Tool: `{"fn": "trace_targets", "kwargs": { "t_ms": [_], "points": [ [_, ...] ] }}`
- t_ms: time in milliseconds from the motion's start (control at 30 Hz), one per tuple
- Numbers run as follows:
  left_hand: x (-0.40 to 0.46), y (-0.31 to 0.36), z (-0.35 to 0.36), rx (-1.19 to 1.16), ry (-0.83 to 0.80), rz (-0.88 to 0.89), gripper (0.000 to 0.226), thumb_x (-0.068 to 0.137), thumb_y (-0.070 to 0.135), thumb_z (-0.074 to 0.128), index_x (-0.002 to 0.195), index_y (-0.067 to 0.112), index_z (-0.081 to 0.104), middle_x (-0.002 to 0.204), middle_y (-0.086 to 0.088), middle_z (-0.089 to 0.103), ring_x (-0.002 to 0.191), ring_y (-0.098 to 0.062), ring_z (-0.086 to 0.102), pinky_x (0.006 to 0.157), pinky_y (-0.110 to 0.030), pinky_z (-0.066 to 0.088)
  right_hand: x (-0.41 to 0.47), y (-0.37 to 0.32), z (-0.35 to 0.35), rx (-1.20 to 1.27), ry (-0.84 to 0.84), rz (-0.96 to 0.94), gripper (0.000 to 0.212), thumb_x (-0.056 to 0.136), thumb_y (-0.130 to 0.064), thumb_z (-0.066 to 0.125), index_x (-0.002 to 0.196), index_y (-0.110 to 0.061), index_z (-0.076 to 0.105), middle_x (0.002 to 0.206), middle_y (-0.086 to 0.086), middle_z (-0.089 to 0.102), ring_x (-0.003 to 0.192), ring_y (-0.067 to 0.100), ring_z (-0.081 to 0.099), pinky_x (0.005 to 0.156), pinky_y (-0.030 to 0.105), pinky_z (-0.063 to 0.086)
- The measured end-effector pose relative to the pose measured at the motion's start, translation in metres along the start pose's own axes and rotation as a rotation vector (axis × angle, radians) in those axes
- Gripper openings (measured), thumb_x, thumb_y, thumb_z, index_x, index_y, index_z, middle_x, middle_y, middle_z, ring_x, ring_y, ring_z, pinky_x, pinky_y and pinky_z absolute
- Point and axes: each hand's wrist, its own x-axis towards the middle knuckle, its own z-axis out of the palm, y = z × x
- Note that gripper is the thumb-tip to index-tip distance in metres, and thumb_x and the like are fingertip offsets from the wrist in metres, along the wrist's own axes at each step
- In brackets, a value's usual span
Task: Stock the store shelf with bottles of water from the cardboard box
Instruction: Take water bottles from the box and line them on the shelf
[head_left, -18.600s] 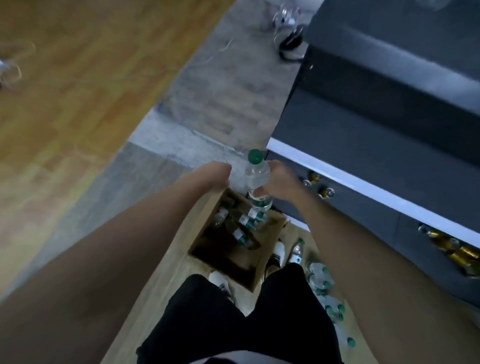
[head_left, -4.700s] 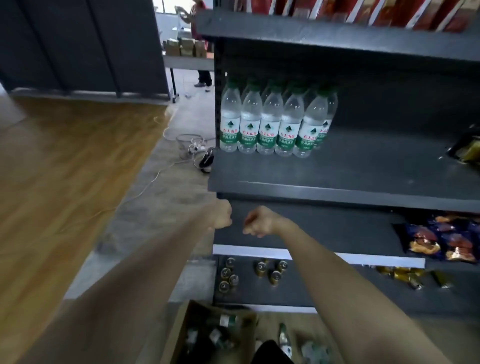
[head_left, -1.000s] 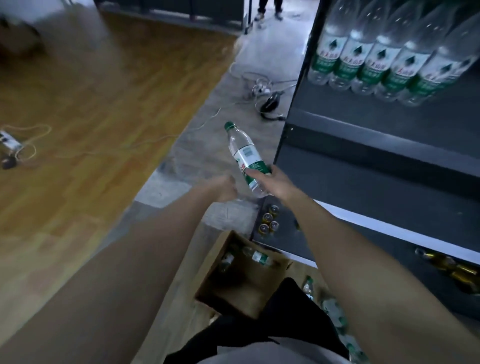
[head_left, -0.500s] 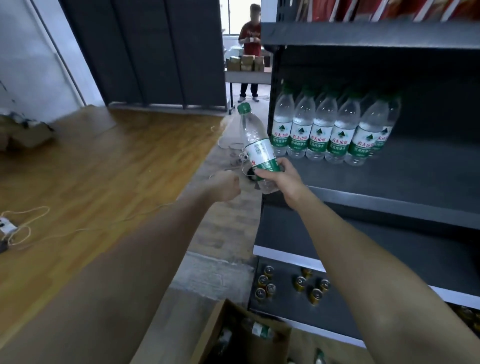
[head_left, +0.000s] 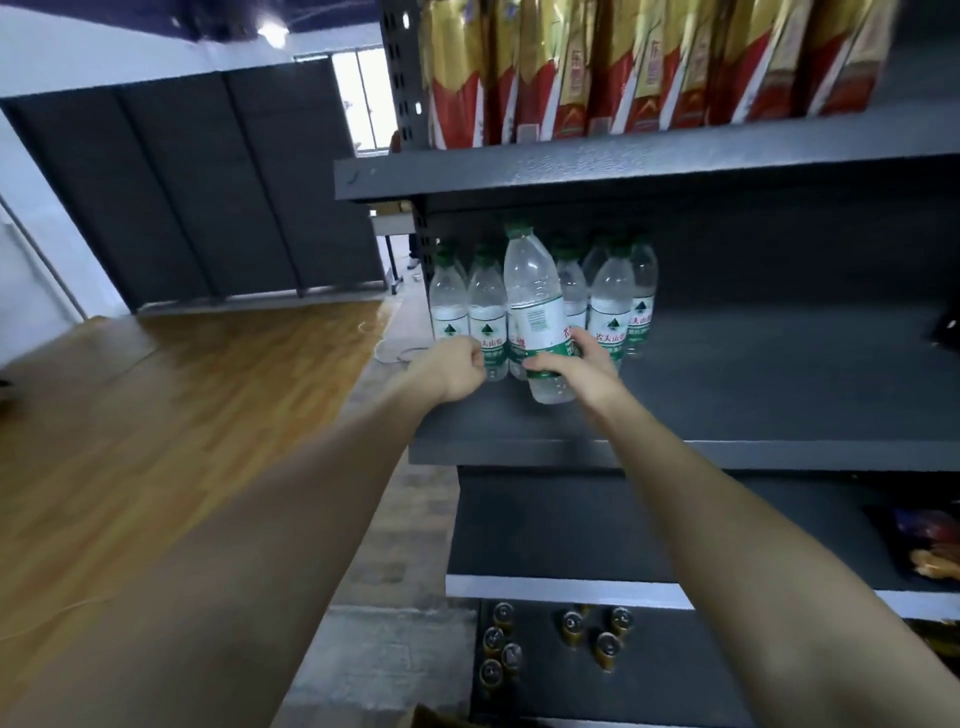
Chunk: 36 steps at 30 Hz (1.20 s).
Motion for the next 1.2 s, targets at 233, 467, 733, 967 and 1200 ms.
{"fn": "trace_targets", "kwargs": {
  "t_ms": [233,467,733,967,1200],
  "points": [
    [0.05,0.067,0.015,-0.087,-0.016,0.072,0.011,0.087,0.011,0.049,0.085,0.015,0.06,0.08,-0.004,0.062,0.074,-0.026,0.06,0.071,-0.036,0.051,0.022,0.002,-0.068,-0.096,0.05,-0.047,0.067,0.06,-0.006,0.09,0.118,-0.02,0.058,0.104,-0.005,0.07,0.094,0.01,0.067,0.075,0.019,0.051],
    [0.087,0.119,0.028,-0.13,-0.012,0.15,0.009,0.089,0.011,0.053,0.087,0.014,0.062,0.084,-0.001,0.064,0.078,-0.022,0.059,0.071,-0.033,0.049,0.043,0.013,-0.123,-0.095,0.126,-0.058,0.067,0.06,-0.006,0.088,0.118,-0.021,0.058,0.107,-0.002,0.07,0.099,0.015,0.067,0.087,0.032,0.055],
    [0.115,0.171,0.045,-0.39,-0.083,0.191,0.029,0.089,0.009,0.06,0.116,0.016,0.055,0.098,-0.006,0.066,0.066,-0.014,0.054,0.061,-0.027,0.045,0.066,0.027,-0.177,-0.108,0.184,-0.011,0.069,0.056,-0.003,0.089,0.116,-0.017,0.058,0.104,0.001,0.07,0.096,0.019,0.068,0.078,0.029,0.055],
    [0.131,0.209,0.05,-0.564,-0.186,0.231,0.06,0.078,0.017,0.078,0.131,0.022,0.05,0.109,-0.005,0.063,0.089,-0.013,0.06,0.078,-0.025,0.046,0.087,0.043,-0.195,-0.111,0.151,0.01,0.069,0.056,0.003,0.088,0.117,-0.017,0.061,0.104,0.001,0.072,0.097,0.017,0.067,0.084,0.031,0.055],
    [0.146,0.221,0.057,-0.5,-0.145,0.202,0.081,0.075,0.022,0.083,0.143,0.01,0.04,0.126,0.0,0.054,0.109,-0.015,0.055,0.087,-0.024,0.046,0.095,0.044,-0.201,-0.134,0.002,0.056,0.074,0.061,0.015,0.076,0.124,-0.019,0.058,0.105,-0.003,0.07,0.097,0.011,0.064,0.076,0.025,0.05]
  ]
}}
